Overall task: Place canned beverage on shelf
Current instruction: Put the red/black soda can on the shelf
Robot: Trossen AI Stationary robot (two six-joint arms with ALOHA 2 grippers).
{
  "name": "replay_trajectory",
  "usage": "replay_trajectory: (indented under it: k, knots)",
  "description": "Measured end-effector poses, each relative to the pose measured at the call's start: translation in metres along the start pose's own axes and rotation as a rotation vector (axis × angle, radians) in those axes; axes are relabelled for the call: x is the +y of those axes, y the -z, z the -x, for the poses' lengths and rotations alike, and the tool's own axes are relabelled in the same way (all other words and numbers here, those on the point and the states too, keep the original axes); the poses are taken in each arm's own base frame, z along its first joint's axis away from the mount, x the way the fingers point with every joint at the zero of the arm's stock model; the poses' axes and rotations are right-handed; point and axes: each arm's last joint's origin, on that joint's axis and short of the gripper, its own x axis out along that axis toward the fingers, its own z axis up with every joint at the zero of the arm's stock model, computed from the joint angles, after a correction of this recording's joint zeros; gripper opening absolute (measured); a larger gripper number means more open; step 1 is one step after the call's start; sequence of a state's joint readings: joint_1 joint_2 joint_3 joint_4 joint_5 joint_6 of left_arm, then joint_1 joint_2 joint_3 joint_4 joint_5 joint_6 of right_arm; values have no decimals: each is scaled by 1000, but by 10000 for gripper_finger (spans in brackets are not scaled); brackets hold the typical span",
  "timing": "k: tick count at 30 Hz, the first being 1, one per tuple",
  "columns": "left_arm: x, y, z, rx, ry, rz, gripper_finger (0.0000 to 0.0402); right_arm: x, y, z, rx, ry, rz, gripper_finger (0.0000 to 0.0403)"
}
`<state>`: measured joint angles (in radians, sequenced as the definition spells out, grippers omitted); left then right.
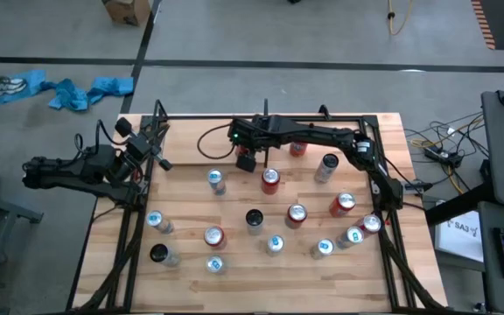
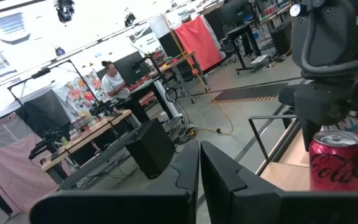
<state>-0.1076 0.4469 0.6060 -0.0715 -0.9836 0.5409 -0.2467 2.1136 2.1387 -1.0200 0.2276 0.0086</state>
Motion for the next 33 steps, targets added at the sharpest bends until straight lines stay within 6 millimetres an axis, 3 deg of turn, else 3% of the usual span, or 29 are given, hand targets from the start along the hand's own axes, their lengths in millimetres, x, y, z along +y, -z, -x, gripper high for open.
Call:
replay_trajectory:
  k: [5,15,24,28,33]
  knots:
    - [0,0,0,0,0,-1,0,-4,-2,0,-23,5,-11,358]
    - [0,0,0,2,1,-4,0,-5,-7,2,-70,15,19,361]
    - [0,0,0,1,3,-4,0,-10,-17,25,-146,28,16,361]
    - [0,0,0,-1,7,-4,0,-11,-22,42,-178,21,17,346]
    - [-1,0,0,0,7,-5,0,-11,-23,56,-169,5,16,297]
